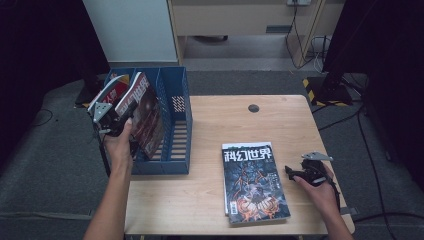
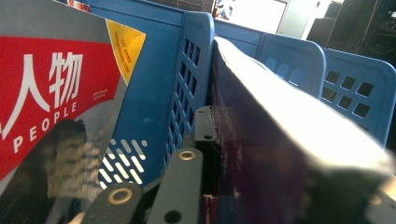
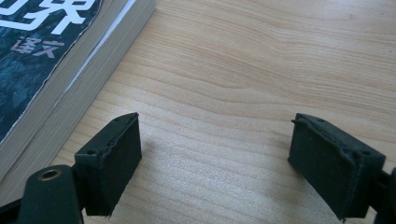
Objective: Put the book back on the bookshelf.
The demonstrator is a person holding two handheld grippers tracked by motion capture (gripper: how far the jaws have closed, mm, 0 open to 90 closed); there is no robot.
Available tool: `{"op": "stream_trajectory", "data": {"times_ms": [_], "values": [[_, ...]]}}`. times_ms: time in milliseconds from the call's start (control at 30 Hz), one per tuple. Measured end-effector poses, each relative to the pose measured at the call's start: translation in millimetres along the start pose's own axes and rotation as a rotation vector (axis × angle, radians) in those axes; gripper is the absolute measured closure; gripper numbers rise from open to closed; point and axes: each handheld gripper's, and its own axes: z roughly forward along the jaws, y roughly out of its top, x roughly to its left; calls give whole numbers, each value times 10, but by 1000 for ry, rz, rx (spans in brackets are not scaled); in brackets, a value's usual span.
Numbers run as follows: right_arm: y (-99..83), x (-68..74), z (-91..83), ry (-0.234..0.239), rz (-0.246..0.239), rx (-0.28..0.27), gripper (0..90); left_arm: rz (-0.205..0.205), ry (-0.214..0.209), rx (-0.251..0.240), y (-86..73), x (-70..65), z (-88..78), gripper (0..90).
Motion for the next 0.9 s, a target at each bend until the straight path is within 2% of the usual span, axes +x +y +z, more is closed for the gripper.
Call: {"op": "stream_trajectory", "data": {"times_ms": [100, 200, 300, 433, 533, 733, 833, 900], "values": [[-1, 1, -1, 0, 1, 0, 169, 3, 0, 22, 12, -17, -9, 788], [-1, -1, -2, 0, -3, 0, 169, 43, 22, 58, 11, -55, -34, 746], [-1, -1, -2, 0, -3, 0, 169, 48, 22, 56, -10, -80, -85, 693], [-1, 0, -1, 0, -3, 0, 167, 36, 17, 58, -45, -101, -176, 606], [0, 0, -1, 2, -4, 1, 164, 24, 28, 61, -81, -91, -246, 556], [-1, 0, 2, 2, -10, 2, 158, -11, 31, 81, -189, -31, -380, 497], [0, 1, 1, 3, -10, 4, 156, -10, 6, 87, -248, -28, -441, 481], [0, 4, 3, 3, -10, 5, 152, 6, -2, 101, -299, -46, -477, 456]]}}
